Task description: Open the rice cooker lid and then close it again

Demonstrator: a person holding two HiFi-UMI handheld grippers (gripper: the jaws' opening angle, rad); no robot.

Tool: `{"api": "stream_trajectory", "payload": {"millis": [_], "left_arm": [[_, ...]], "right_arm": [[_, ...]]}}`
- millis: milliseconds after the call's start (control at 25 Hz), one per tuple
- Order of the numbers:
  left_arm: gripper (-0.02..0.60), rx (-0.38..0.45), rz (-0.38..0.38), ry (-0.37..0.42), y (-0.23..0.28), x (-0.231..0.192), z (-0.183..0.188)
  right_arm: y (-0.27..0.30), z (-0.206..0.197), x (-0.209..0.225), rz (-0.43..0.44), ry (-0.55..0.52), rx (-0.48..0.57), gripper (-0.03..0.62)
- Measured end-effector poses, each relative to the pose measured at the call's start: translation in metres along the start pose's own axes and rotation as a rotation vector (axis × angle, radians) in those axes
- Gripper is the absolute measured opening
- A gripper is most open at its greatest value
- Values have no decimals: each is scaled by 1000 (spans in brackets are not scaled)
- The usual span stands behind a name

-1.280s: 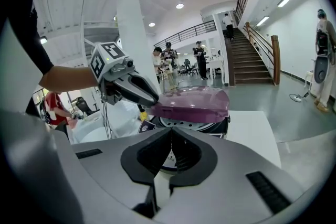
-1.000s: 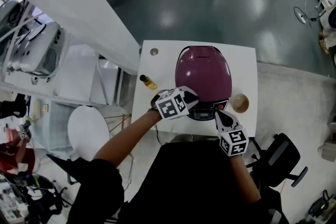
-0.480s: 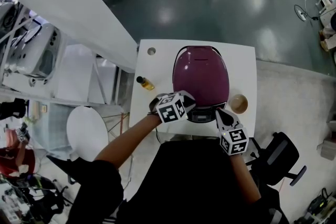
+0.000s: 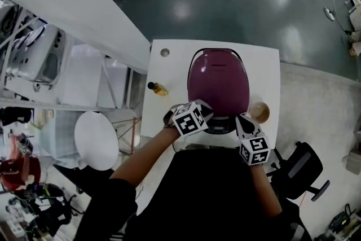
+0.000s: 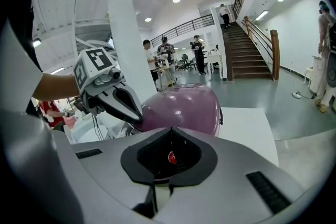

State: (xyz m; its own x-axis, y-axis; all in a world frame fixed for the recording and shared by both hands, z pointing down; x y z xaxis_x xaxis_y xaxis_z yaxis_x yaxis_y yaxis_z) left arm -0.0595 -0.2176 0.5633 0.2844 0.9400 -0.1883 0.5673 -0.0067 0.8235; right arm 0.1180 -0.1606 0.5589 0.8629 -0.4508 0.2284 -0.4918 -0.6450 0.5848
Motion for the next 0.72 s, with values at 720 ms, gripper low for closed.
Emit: {"api": "stream_trajectory", "payload": {"millis": [720], "left_arm": [[3,53,-32,-91,0,-5,-6]], "right_arm": [[14,14,18,-4,-8,-19,0]]}}
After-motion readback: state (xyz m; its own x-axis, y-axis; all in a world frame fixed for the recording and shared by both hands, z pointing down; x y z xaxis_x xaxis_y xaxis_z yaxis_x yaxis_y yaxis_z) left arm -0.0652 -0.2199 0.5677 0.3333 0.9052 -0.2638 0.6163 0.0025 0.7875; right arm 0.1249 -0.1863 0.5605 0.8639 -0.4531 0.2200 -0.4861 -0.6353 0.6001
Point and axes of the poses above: the fingertips, and each gripper's own axes: y forward along the fingers, x to its right, z out of its top, the point moved 8 cm from there along -y, backward along the fingers, and after that the axes turned 2 degrees about -x, right-handed, at the moved point
